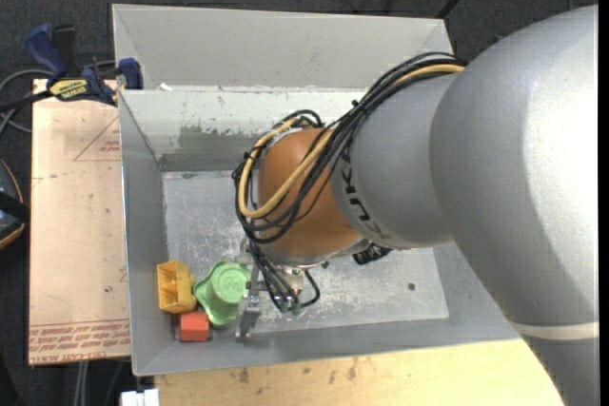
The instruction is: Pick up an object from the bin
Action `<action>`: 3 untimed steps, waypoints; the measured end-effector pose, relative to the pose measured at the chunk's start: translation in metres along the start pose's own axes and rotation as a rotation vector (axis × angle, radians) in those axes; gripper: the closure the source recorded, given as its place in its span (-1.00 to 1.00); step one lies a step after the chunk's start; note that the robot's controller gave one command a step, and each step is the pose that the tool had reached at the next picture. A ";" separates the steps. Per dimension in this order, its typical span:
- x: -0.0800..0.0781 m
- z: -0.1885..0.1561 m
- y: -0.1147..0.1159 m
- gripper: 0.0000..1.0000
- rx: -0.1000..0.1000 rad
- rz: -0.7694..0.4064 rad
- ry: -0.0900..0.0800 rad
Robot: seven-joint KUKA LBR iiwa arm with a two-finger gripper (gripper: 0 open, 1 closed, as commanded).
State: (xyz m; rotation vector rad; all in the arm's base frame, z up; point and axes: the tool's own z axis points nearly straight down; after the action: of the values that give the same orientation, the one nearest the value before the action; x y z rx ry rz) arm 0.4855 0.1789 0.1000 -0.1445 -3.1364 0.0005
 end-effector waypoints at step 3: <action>-0.007 0.017 -0.001 1.00 -0.008 0.004 -0.015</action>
Offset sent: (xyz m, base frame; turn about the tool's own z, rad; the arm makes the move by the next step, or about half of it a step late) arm -0.0062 -0.0049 -0.0300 -0.0025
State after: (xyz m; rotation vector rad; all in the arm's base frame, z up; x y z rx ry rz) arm 0.4928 0.1774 0.0832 -0.1508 -3.1513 -0.0102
